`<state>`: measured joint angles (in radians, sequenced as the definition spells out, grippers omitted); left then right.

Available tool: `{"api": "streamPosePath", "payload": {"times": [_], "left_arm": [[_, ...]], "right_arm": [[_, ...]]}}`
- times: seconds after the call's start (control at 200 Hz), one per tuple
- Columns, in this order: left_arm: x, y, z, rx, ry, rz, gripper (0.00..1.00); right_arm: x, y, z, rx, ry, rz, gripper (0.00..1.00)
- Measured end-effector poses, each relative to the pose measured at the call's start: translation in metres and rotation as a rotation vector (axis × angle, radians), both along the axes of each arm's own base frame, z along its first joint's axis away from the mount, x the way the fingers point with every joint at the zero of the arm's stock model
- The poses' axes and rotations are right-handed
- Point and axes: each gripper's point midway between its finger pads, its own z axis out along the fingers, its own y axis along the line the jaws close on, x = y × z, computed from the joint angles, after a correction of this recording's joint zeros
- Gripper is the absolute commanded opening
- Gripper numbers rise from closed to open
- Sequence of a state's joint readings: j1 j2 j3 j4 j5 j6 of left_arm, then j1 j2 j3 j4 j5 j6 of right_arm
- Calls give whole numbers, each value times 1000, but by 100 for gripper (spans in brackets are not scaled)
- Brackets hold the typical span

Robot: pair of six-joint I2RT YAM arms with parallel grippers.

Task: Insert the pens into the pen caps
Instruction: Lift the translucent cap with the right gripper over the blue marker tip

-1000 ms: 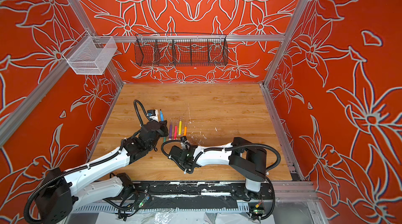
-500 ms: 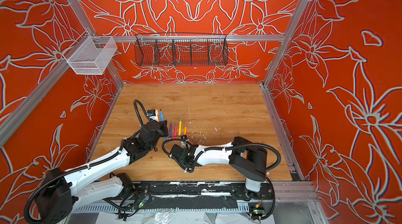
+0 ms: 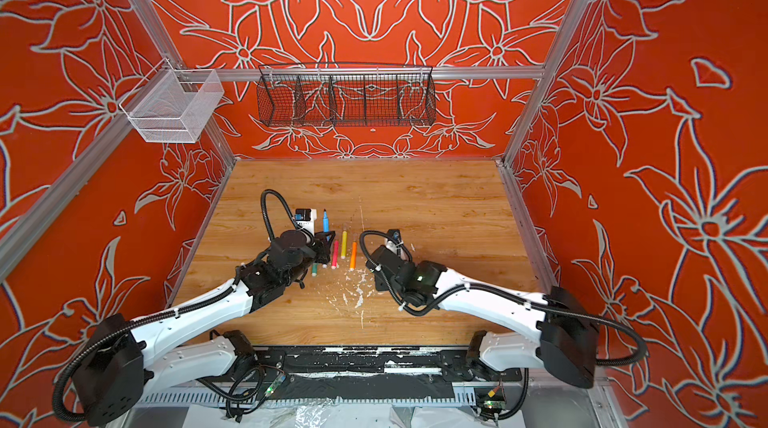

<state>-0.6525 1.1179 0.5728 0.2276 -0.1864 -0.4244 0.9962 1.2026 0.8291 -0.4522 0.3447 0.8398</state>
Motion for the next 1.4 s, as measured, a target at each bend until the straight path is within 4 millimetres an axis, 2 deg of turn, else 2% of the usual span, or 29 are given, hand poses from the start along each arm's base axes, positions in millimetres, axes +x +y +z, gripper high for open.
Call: {"api": "streamPosePath", "payload": {"times": [0.12, 0.305, 0.51, 0.621, 0.776, 0.971, 1.196, 1.401], "left_arm": [[-4, -18, 3, -40, -3, -93, 0], [-16, -42, 14, -85, -32, -225, 0], [-50, -84, 26, -68, -106, -421, 0], [-68, -101, 29, -44, -144, -501, 0], [-78, -110, 33, -30, -181, -555, 0], [-82, -115, 37, -42, -200, -591, 0], [-87, -121, 31, -45, -181, -637, 0], [-88, -123, 27, -44, -173, -647, 0]], "right_arm": [[9, -15, 31, 65, -71, -42, 10], [13, -14, 73, 168, -161, -41, 9], [16, -17, 136, 362, -332, -39, 9], [14, -20, 161, 461, -409, -40, 9], [15, -19, 172, 534, -459, -36, 9], [19, -4, 168, 589, -477, -4, 9], [24, 16, 173, 626, -492, 49, 5], [24, 21, 176, 651, -507, 66, 5]]}}
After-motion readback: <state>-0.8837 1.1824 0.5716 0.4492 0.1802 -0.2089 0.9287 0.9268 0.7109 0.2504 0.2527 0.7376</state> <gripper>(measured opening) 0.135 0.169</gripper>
